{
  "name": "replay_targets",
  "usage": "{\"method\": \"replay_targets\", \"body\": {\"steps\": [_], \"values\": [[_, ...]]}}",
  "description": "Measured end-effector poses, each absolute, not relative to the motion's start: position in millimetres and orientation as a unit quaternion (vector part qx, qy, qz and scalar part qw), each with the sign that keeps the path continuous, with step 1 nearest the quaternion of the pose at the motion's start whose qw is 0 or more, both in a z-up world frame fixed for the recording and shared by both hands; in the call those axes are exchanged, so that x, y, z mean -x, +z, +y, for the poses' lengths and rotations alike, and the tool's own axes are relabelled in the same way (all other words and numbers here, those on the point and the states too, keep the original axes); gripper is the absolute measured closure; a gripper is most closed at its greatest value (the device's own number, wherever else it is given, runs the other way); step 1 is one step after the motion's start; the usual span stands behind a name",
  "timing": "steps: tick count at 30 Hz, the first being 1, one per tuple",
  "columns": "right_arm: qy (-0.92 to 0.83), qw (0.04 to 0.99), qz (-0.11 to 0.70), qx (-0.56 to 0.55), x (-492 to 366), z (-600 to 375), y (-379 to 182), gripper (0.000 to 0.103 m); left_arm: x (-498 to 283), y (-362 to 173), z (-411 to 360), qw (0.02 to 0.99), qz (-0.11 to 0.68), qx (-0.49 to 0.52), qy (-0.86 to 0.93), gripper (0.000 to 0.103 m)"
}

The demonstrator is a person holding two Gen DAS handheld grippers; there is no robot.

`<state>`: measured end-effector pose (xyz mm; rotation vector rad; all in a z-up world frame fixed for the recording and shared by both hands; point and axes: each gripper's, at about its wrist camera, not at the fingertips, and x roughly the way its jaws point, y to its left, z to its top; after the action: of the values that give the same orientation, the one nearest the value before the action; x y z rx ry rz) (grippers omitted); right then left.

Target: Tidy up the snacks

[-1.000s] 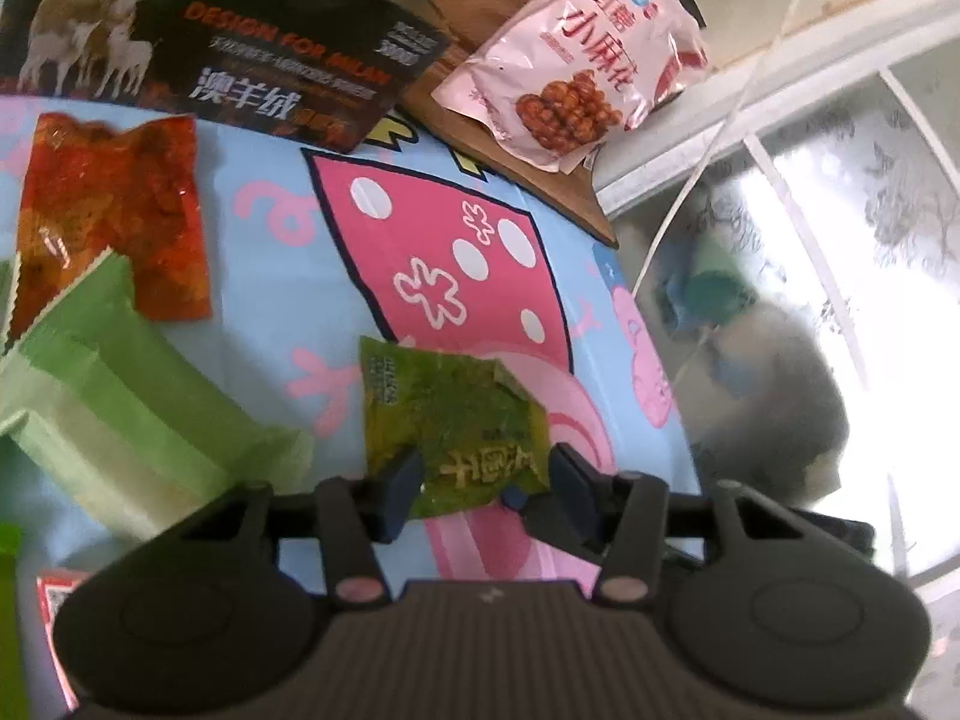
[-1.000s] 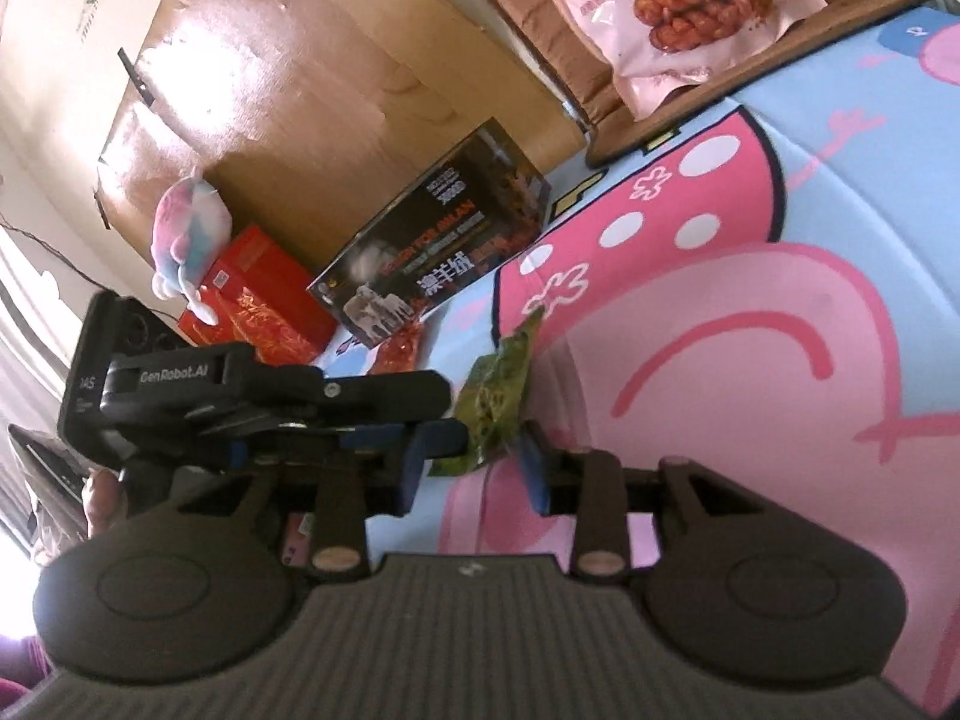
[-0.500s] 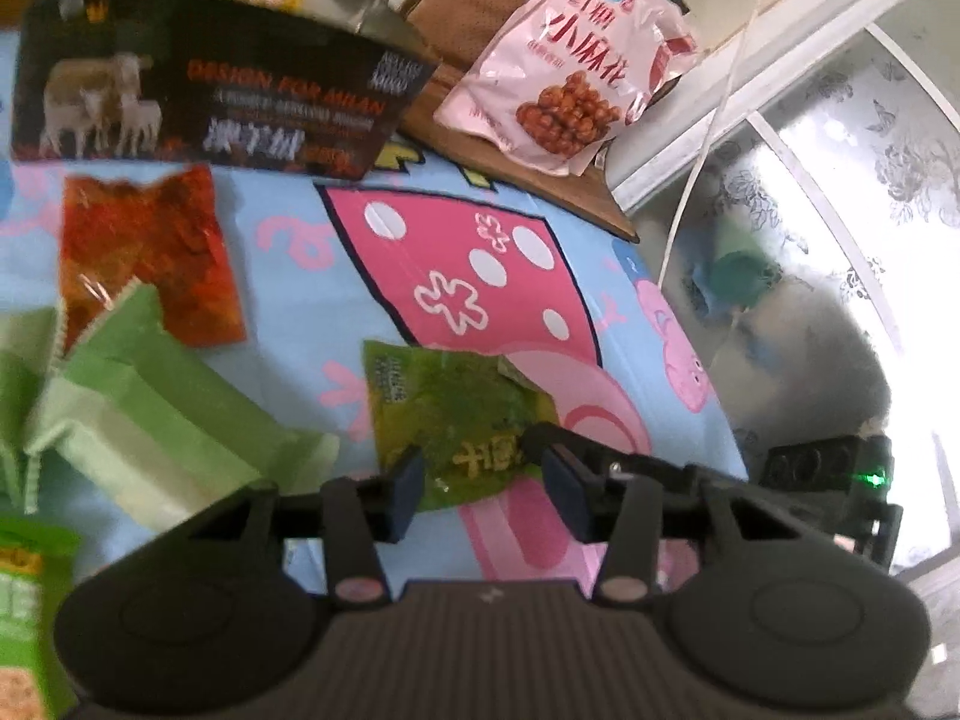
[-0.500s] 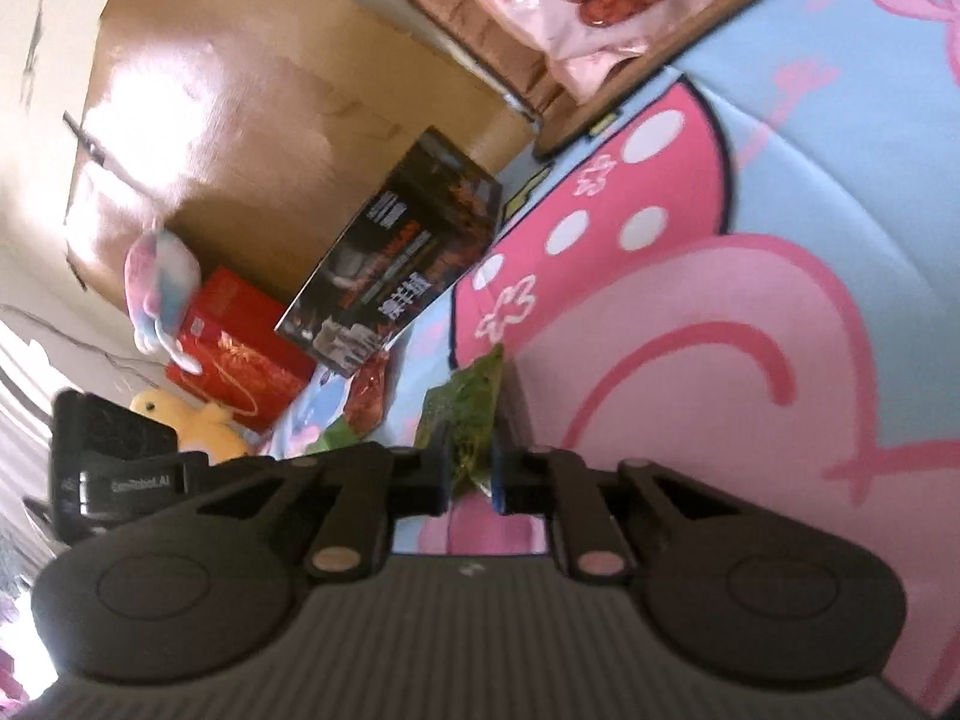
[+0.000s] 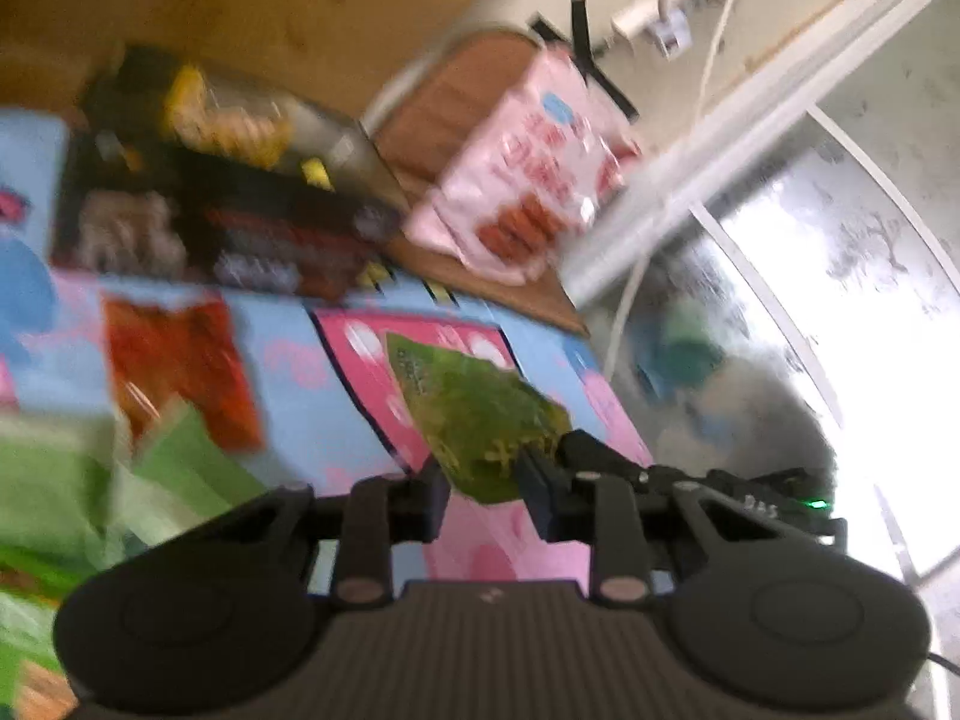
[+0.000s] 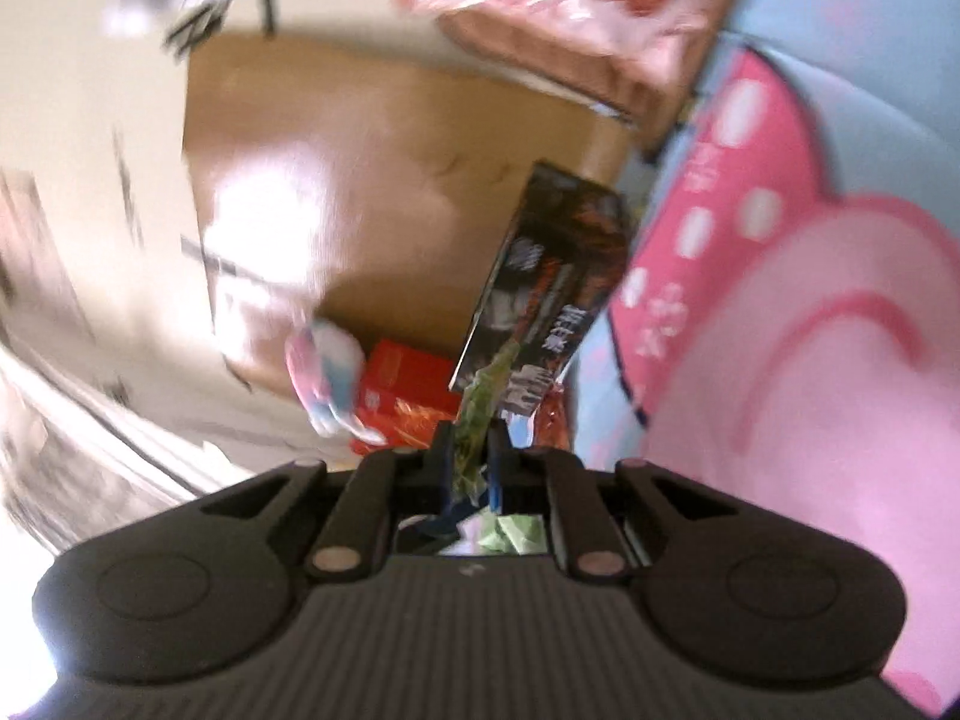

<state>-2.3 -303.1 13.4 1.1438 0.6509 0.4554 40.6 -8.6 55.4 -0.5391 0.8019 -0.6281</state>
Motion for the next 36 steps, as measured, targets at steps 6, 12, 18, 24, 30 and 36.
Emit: {"method": "replay_targets", "body": {"steps": [6, 12, 18, 24, 30, 36], "values": [[0.251, 0.813, 0.299, -0.433, -77.0, -261.3, 46.0, 0.09, -66.8, 90.9, 26.3, 0.895, 0.332, 0.214, -0.208, 0.074], [0.216, 0.892, 0.285, -0.275, -152.3, -192.0, 63.0, 0.078, -106.0, 98.8, 28.1, 0.942, 0.313, 0.108, -0.054, 0.054], [0.197, 0.898, 0.263, -0.293, -124.2, -207.5, 49.0, 0.065, -64.8, 88.6, 49.9, 0.948, 0.286, 0.122, -0.07, 0.051], [0.194, 0.885, 0.328, -0.269, -110.7, -199.5, 32.6, 0.065, -33.0, 42.5, 70.1, 0.911, 0.362, 0.181, -0.08, 0.055], [0.187, 0.853, 0.413, -0.258, -125.7, -175.3, -2.3, 0.097, -2.4, 34.5, 69.0, 0.913, 0.373, 0.154, -0.055, 0.058], [0.143, 0.877, 0.389, -0.246, -82.7, -192.8, 14.8, 0.1, 17.2, 34.6, 75.6, 0.911, 0.379, 0.153, -0.06, 0.058]]}}
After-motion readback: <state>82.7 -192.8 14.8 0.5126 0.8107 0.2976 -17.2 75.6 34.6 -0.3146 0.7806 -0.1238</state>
